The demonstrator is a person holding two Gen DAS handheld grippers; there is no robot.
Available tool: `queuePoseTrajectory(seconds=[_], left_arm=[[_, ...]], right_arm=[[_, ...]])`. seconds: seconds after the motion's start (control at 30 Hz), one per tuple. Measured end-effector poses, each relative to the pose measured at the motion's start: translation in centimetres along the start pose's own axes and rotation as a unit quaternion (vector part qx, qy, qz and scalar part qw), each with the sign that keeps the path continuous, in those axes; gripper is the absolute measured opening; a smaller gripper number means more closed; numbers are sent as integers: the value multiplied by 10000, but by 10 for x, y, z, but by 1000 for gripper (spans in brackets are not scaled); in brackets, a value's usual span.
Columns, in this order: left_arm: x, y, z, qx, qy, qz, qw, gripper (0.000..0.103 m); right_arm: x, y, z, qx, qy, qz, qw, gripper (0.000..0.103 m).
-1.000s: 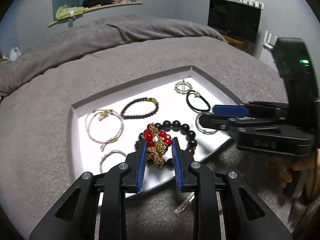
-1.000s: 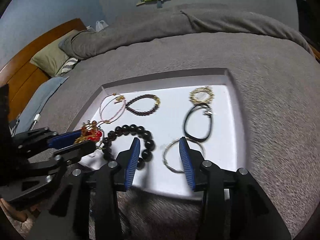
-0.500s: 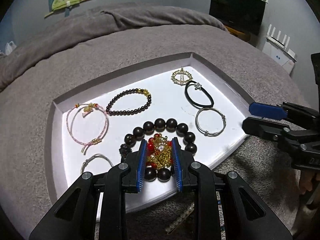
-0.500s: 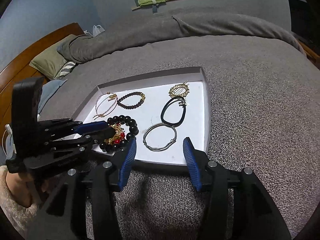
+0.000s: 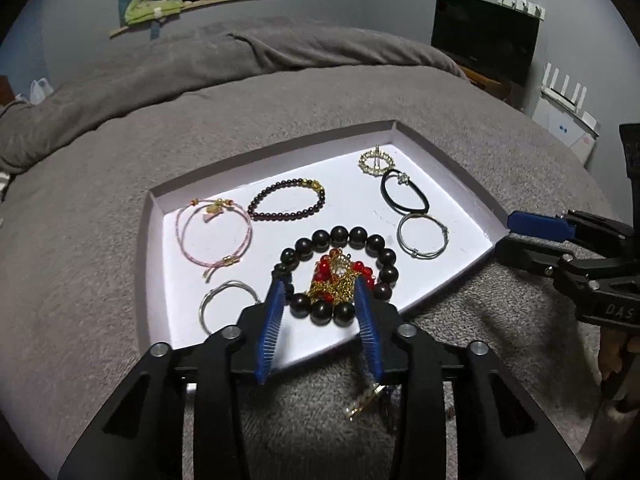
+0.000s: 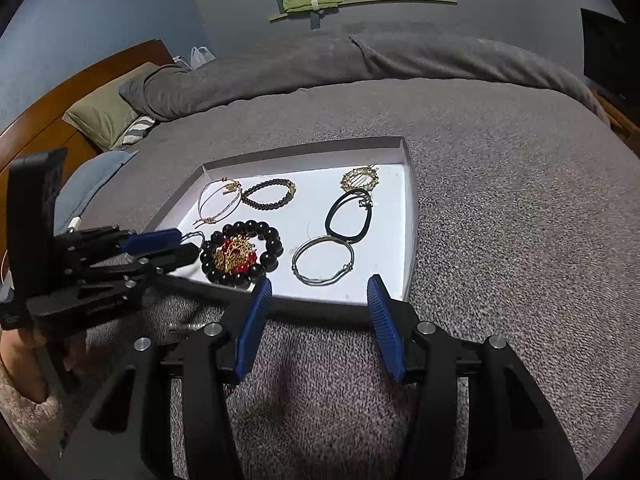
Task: Organize jewelry
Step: 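Open both tools and move them back toward the blue beaded bracelet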
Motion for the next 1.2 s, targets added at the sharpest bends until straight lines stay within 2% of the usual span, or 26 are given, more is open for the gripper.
queuePoseTrajectory(seconds=[0.03,0.1,0.23,0.3,0.37,0.43,0.5,0.67,0.83,0.9,1.07,1.2], left_arm=[[0,-2,0,16,-7,3,10000,43],[0,-9,-1,61,-32,16,10000,50],[-3,-26,-7,183,-97,56,9998,63],[-4,-34,-11,245,-105,102,9996,69],[-7,-43,-15,312,-141,142,9993,75],[-10,-52,-22,358,-201,157,9990,77],[-13,-58,-28,377,-223,189,9989,78],[-19,-66,-46,389,-243,312,9985,78],[-25,-66,-60,331,-326,328,9984,79],[-26,-63,-65,286,-352,305,9985,81],[-26,-48,-70,165,-400,221,9988,81],[-23,-38,-72,100,-341,192,9992,80]], right_arm=[[-1,-2,-1,-3,-17,-14,10000,51],[-3,-6,-3,14,-77,-79,9999,61],[-7,-13,-7,10,-175,-163,9997,67],[-9,-17,-9,24,-176,-149,9997,77],[-11,-20,-11,25,-222,-171,9996,82],[-14,-25,-14,42,-315,-270,9991,87],[-17,-28,-15,58,-420,-445,9981,98],[-20,-30,-21,-65,-606,-1143,9916,98],[-22,-32,-27,-104,-788,-1616,9836,98],[-26,-31,-31,-139,-887,-1498,9846,98],[-40,-22,-41,-289,-750,-641,9947,98],[-56,-17,-44,-290,-1005,-407,9937,98]])
Point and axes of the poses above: each gripper's, at about its wrist camera, not at the fingertips, and y roughly the way its jaws point, x to its right, z to its top, the point moved 4 cm from there along y, roughly the way its jaws point, and after that the axes turned 14 degrees about -y, right-handed, at the moved point
